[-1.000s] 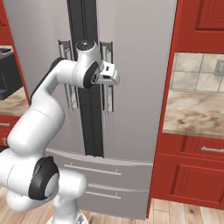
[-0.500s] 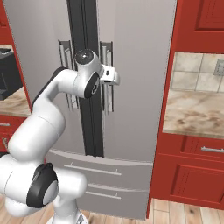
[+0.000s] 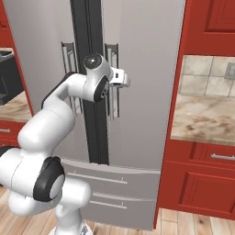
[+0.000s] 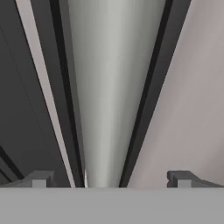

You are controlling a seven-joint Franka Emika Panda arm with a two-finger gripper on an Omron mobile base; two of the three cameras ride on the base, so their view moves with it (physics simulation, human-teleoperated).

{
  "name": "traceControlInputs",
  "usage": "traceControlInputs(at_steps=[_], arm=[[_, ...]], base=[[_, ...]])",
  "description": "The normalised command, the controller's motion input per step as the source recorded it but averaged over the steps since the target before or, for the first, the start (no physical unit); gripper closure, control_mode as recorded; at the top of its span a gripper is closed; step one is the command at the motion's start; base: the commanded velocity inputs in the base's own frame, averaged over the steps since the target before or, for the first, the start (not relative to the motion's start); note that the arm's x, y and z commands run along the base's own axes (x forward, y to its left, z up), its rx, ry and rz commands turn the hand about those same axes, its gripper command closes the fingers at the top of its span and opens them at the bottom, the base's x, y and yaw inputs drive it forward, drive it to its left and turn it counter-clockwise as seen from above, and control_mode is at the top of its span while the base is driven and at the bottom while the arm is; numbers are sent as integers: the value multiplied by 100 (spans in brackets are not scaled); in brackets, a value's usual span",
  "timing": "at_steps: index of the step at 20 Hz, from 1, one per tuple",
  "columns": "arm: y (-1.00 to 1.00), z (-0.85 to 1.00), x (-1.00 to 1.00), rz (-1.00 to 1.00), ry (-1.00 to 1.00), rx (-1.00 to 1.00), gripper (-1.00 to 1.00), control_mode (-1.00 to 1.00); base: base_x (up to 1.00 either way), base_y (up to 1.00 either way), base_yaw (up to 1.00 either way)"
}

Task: Open the fridge, grab two sodas, and place both sodas inside the bowl with ice on the dining counter.

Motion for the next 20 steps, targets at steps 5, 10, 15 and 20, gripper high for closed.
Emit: traceControlInputs(at_steps=[5,10,15,20], arm=[[-10,0,22,0,0,0,-100,-100],[0,-10,24,0,-4,1,-100,-100],[2,-19,41,1,-5,6,100,-100],[1,-16,38,3,-1,3,100,-100]], base=[[0,0,0],[0,0,0],[0,0,0],[0,0,0]])
